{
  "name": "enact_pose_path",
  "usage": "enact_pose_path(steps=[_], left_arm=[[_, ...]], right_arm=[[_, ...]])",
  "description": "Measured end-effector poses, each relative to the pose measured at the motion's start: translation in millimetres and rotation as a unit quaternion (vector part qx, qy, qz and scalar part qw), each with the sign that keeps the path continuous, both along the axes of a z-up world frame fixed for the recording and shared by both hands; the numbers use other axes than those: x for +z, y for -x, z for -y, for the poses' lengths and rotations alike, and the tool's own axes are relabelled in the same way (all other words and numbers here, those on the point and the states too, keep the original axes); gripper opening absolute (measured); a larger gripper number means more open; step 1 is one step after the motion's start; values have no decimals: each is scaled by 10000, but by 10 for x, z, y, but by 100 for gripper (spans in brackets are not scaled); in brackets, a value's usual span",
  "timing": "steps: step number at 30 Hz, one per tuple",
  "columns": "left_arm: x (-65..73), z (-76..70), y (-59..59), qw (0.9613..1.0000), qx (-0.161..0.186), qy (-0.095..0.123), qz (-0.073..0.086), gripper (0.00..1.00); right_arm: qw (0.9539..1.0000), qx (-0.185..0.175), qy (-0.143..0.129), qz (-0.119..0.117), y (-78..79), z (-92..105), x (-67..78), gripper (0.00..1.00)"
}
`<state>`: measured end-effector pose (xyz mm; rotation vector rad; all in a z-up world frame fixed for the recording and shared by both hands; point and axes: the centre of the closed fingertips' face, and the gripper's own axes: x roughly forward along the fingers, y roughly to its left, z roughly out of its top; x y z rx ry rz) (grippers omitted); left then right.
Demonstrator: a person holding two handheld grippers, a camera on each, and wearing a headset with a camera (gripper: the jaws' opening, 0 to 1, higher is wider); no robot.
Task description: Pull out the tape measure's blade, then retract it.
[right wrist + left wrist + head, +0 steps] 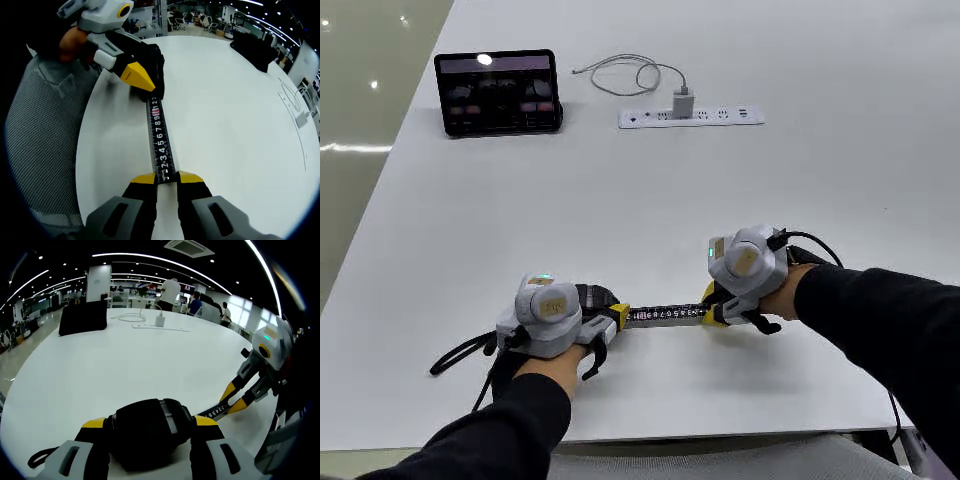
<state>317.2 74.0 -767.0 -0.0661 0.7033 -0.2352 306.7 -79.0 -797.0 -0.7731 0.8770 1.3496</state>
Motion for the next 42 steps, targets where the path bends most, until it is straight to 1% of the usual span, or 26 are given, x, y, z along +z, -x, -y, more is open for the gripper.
enact_pose_path(steps=[27,29,31,36,42], left_arm=[[-1,6,3,10000,-14,22,-24,61],[0,6,5,10000,-13,33,-30,61],[0,3,5,10000,-5,46,-36,61],[1,6,9,10000,-14,41,-52,61],[1,4,11,10000,-7,52,-65,61]], right_arm=[[10000,16,-27,-5,3,-168,0,10],[10000,41,-37,-3,-1,-189,7,10],[10000,20,-53,-50,4,-203,8,10],[9999,23,-97,-53,19,-233,10,10],[9998,-82,-163,-93,23,-273,22,10]])
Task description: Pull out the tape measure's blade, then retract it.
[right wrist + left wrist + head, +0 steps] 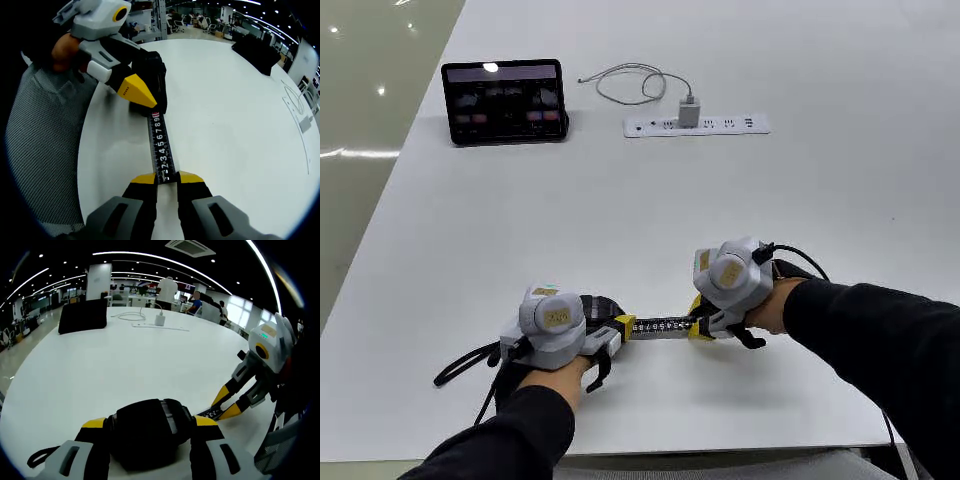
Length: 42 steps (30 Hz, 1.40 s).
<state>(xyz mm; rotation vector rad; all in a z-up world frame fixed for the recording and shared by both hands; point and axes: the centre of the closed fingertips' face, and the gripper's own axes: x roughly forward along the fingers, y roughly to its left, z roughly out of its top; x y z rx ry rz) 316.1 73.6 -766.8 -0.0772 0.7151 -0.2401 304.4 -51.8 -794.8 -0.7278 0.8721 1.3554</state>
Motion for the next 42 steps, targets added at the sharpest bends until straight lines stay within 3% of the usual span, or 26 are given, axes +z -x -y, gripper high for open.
enact_pose_path(steps=[42], left_arm=[[9,-7,10,10000,-39,59,-12,61]], right_arm=[[9994,90,-339,37,55,-349,12,10]])
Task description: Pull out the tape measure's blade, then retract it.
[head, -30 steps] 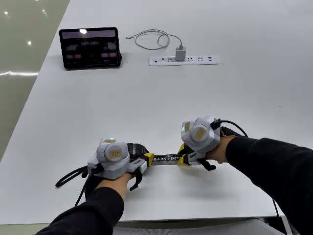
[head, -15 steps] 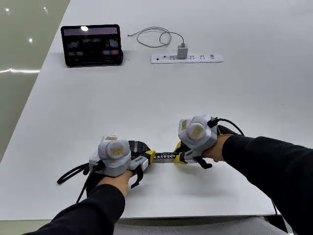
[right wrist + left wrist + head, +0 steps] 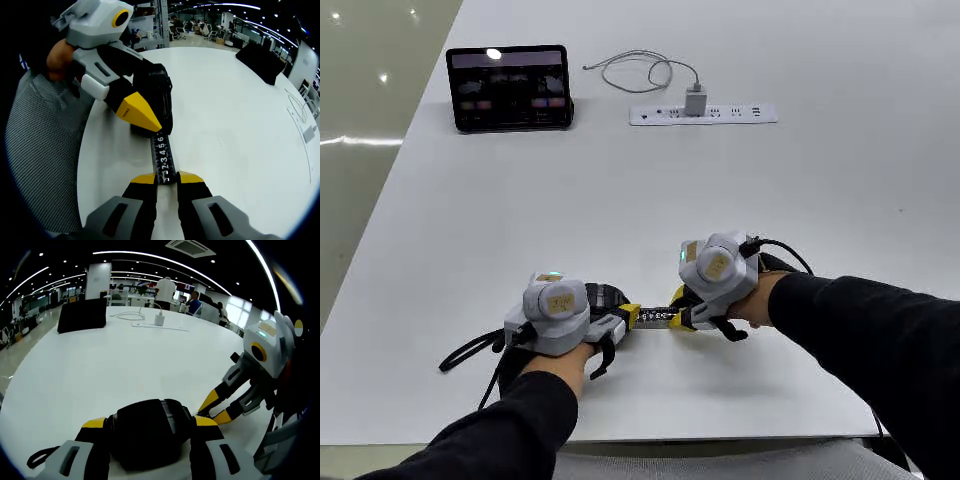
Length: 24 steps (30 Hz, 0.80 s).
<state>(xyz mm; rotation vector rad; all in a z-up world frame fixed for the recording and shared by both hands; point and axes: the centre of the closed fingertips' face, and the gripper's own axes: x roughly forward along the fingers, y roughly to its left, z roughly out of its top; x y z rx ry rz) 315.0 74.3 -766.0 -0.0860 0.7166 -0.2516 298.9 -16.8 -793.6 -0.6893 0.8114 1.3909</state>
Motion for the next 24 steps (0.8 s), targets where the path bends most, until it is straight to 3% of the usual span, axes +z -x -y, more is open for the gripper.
enact_pose_path(steps=[24], left_arm=[[8,-3,-1,10000,-34,53,-8,60]], right_arm=[[9997,78,-213,9,20,-154,-15,10]])
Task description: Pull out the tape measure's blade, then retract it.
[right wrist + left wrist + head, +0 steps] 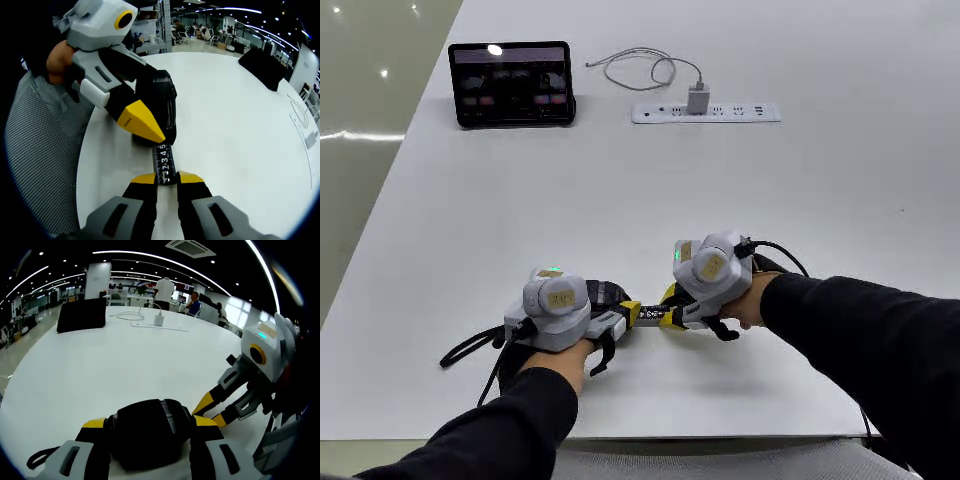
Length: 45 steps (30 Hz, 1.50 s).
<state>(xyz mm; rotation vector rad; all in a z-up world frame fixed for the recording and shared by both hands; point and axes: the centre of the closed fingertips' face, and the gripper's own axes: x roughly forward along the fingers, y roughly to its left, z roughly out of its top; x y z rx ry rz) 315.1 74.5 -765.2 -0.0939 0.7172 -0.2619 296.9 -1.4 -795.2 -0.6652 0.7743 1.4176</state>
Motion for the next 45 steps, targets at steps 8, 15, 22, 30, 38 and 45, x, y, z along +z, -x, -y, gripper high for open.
enact_pose_path(steps=[8,15,22,30,38,45], left_arm=[[3,2,2,10000,-35,-12,2,60],[0,-4,-5,10000,-7,5,-18,60],[-1,-6,-7,10000,-9,22,-35,60],[-2,-4,-4,10000,-1,27,-29,60],[-3,0,-5,10000,-9,28,-36,60],[-3,-2,-9,10000,-17,57,-77,60]], right_arm=[[10000,-9,-30,-31,3,-70,-1,10],[10000,-3,-13,-1,-6,-98,2,10],[10000,-50,-58,-19,-8,-144,4,11],[9995,121,-146,269,7,-133,22,12],[9993,160,-158,294,9,-101,16,11],[9993,135,-237,262,6,-135,12,10]])
